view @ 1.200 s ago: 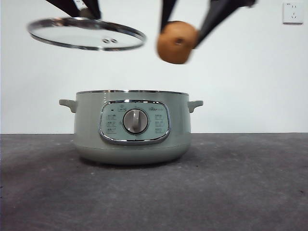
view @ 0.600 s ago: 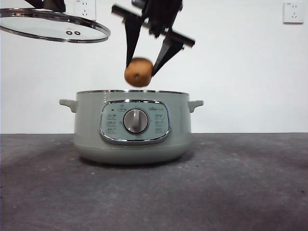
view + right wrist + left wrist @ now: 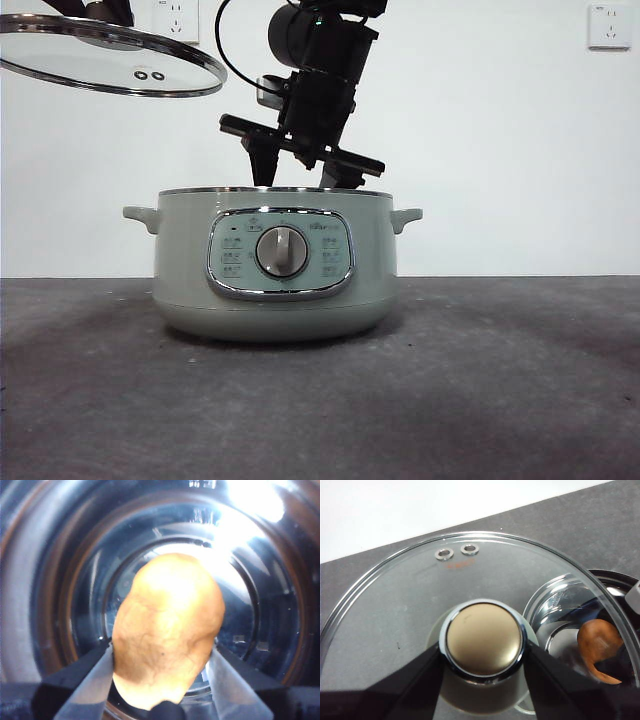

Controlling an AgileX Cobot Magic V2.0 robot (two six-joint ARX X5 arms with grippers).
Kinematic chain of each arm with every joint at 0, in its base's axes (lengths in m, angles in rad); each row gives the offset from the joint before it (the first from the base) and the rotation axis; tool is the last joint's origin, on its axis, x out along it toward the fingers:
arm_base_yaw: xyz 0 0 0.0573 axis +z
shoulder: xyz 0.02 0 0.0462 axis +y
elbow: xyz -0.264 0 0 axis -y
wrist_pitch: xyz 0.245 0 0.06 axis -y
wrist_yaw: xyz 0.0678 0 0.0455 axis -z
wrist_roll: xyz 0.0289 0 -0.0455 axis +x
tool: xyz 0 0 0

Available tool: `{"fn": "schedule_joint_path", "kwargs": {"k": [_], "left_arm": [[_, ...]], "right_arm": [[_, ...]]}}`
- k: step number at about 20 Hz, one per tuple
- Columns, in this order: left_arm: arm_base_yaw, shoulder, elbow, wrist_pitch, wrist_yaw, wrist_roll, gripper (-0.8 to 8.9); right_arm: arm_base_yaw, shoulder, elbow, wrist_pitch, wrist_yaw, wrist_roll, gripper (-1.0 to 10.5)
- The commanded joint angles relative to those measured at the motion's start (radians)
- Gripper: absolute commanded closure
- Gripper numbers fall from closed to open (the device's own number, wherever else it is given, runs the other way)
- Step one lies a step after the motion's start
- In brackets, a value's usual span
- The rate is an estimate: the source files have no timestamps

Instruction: Pick up the potato,open the lid,put the potato in the pot,close the lid

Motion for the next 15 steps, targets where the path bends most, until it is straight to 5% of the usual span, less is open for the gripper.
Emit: {"fn": "schedule_joint_path", "kwargs": {"k": [1,2,5,8,15], "left_arm": [[0.004,-0.021,0.011,0.04,0.006,0.012,8.16],[0.004,-0.021,0.011,0.04,0.006,0.012,8.16],[0.004,-0.021,0.011,0.039,0.006,0.012,8.16],[0.004,-0.021,0.011,0.034,0.006,0.012,8.16],[0.004,-0.021,0.011,-0.001,0.008,0.011,8.16]], "right_arm": [[0.005,0.037,0.003,-0.007,0.002,-0.013,8.7],[0.011,0.044,0.003,-0.011,0.017,-0.013,7.9],[0.018,0.058,0.003,-0.026,0.027,-0.017,7.8],[0.022,0.05,0.005,-0.035,0.027,-0.017,2.7],[0.057,-0.035,0.007,-0.047,0.08,-0.017,2.5]]}}
